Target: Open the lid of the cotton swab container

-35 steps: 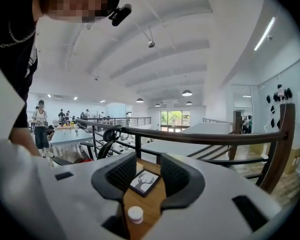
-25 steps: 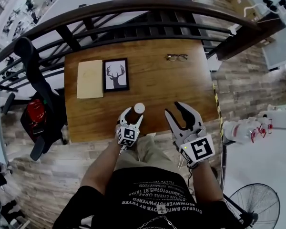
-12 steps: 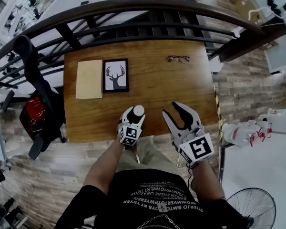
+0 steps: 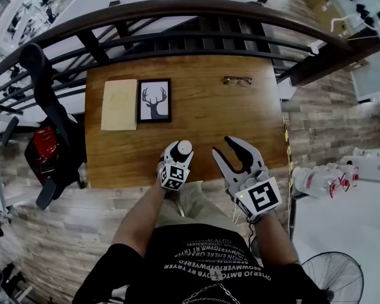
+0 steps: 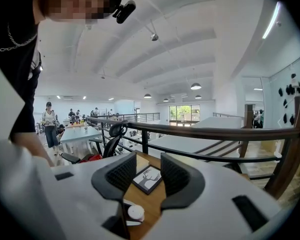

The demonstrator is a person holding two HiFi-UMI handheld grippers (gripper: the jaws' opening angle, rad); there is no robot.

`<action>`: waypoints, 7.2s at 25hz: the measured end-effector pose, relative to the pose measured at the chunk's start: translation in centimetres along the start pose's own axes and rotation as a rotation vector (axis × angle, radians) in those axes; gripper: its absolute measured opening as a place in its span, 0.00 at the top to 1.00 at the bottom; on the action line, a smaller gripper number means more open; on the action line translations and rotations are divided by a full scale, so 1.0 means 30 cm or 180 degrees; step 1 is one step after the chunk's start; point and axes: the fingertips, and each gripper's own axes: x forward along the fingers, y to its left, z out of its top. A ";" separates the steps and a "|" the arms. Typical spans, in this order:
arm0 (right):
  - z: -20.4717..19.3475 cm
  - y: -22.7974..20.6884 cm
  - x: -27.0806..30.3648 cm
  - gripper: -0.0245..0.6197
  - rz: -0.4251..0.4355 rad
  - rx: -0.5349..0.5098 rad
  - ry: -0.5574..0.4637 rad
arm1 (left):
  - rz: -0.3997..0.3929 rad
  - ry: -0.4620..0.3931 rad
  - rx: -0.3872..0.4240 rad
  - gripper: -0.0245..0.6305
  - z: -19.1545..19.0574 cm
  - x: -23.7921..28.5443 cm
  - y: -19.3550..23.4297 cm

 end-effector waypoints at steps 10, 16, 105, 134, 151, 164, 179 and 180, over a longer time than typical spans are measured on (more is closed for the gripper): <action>0.046 0.098 0.011 0.72 0.0007 0.0017 -0.0091 | -0.0045 0.0073 -0.0122 0.54 0.063 -0.150 0.028; 0.089 0.210 0.037 0.72 0.0058 -0.0004 -0.0151 | 0.0051 -0.0162 0.0032 0.54 0.272 -0.355 0.094; 0.327 0.543 0.119 0.54 0.0433 0.0270 0.0559 | -0.0433 -0.1040 0.0272 0.55 0.823 -0.955 0.090; 0.460 0.602 -0.008 0.53 0.0869 0.0431 -0.0334 | -0.0720 -0.1352 0.0023 0.55 0.855 -1.054 0.171; 0.472 0.502 -0.041 0.80 0.0130 0.0082 -0.0347 | -0.0899 -0.1310 0.0193 0.55 0.868 -1.075 0.101; 0.424 0.324 0.037 0.82 0.0414 0.1215 -0.0379 | -0.0697 -0.1240 0.0107 0.55 0.913 -0.986 0.146; 0.425 -0.020 0.062 0.76 0.0078 0.0561 -0.0453 | 0.0138 -0.1321 -0.0226 0.55 1.104 -0.814 0.319; 0.434 -0.045 0.056 0.79 -0.0017 0.0430 -0.0462 | 0.0237 -0.1339 -0.0234 0.55 1.124 -0.816 0.338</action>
